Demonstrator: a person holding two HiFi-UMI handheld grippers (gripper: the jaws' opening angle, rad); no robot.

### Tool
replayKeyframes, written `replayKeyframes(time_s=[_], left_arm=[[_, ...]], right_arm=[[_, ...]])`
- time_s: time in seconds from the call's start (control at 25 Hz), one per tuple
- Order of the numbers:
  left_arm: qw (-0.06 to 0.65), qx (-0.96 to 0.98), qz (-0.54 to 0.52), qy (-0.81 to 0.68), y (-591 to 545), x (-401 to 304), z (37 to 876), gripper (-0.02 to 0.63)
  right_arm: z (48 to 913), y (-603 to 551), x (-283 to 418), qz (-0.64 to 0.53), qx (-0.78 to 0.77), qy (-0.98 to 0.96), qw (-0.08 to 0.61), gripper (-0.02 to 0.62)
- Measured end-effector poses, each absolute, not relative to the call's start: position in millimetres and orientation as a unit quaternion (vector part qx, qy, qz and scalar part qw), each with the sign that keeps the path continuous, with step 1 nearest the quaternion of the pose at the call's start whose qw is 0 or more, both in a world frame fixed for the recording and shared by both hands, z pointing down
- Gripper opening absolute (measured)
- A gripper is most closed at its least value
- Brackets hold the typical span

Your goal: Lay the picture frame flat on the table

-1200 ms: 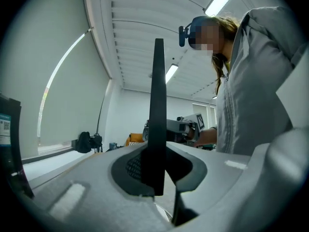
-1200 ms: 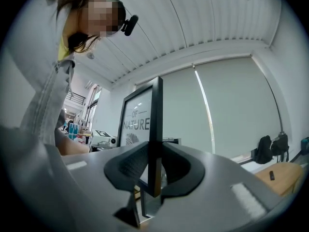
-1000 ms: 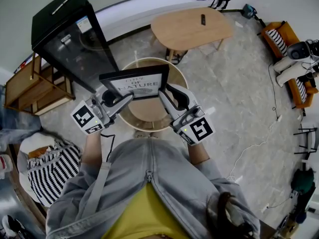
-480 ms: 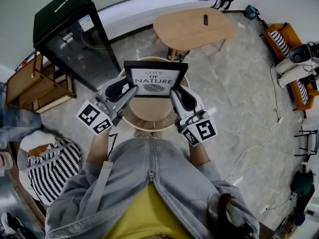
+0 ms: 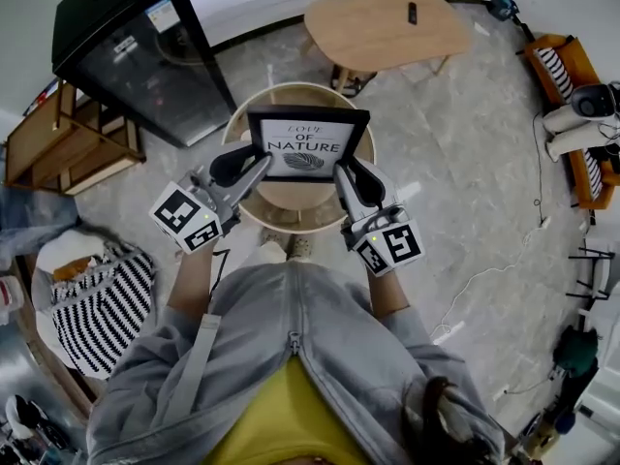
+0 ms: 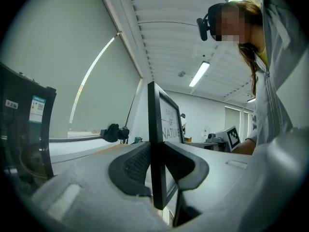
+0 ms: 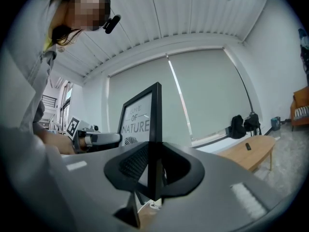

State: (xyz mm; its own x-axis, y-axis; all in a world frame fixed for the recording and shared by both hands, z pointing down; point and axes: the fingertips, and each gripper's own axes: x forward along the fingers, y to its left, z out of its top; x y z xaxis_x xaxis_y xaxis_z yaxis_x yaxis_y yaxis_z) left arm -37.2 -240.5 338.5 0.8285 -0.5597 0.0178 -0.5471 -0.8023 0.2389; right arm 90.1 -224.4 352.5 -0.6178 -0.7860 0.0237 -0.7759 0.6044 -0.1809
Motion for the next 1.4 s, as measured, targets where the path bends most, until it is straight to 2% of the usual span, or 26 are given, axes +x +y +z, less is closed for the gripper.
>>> replayKeyframes(time_s=[0.48,0.88,1.4], left_arm=[[0.204,0.931,0.01,-0.303,-263.8,-57.9,461.8,0.089],[0.26,0.92,0.018,-0.294,-281.5,-60.5,603.6,0.089],[0.368,0.881,0.042,-0.296,-271.6,-65.9,772.3,0.084]], right_arm=[[476.2,-248.6,68.7,-0.183,-0.421,0.888,-0.025,0.081],[613.1,-266.0,67.0,-0.246,-0.423,0.869,-0.069,0.081],[782.6,-257.2,62.0,-0.334,-0.414,0.836,-0.131,0.083]])
